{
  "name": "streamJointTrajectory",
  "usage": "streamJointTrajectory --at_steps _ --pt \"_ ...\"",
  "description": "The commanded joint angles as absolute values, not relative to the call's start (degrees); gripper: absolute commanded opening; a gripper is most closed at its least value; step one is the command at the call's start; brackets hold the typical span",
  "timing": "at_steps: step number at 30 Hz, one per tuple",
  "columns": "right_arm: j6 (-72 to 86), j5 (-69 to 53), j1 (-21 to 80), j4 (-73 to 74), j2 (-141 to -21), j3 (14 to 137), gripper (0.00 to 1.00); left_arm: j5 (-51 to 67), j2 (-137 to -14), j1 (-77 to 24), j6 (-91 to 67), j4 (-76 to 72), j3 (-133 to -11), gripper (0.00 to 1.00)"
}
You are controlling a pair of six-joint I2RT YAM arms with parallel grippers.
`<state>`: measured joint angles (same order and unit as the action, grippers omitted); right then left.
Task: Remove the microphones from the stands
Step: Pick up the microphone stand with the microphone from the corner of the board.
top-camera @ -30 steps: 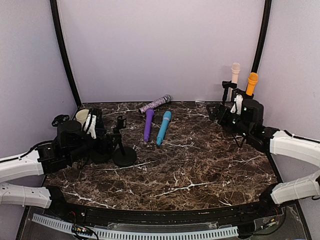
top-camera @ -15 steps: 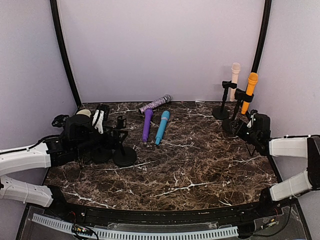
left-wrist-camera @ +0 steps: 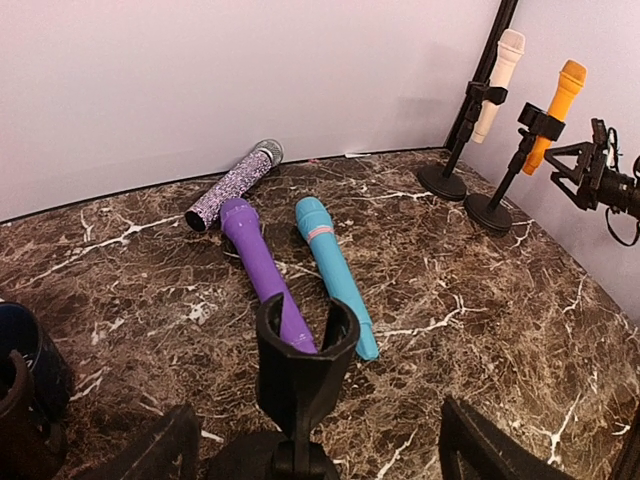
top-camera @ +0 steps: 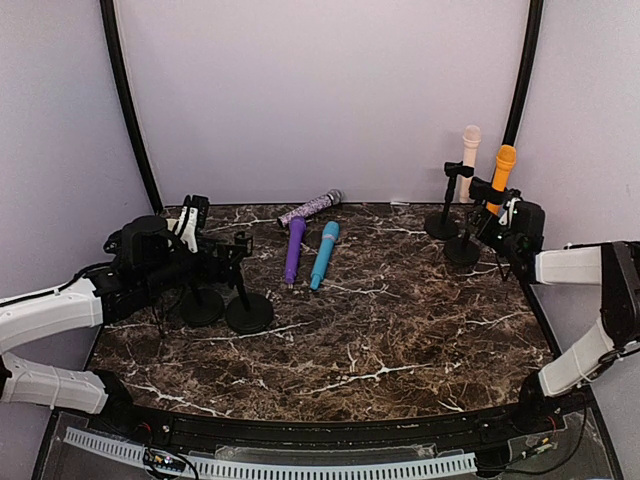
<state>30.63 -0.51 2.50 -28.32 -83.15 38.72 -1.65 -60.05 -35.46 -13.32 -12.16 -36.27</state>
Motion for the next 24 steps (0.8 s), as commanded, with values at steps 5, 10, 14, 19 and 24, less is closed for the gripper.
streamJointTrajectory --at_steps 5,10,14,19,24 --pt "24.3 -19.9 -8.9 -28.5 -83.0 44.7 0.99 3.6 -59.7 -33.6 -11.3 -13.6 -37.5 0.84" --pt "21.6 -26.3 -11.8 -26.7 -85.0 49.3 0.98 2.7 -59.1 -33.2 -12.3 -14.3 -36.9 0.85" --pt "18.5 -26.8 -11.9 -23.8 -86.5 53.1 0.98 3.1 -59.0 -32.9 -13.4 -14.5 -36.6 0.85" --pt "13.5 -28.7 -12.0 -18.7 -89.0 58.5 0.98 2.7 -58.3 -33.0 -14.3 -14.3 -36.1 0.84" --pt "11.3 -33.2 -12.1 -15.5 -90.9 61.6 0.97 2.3 -57.7 -33.0 -14.4 -13.3 -36.0 0.84"
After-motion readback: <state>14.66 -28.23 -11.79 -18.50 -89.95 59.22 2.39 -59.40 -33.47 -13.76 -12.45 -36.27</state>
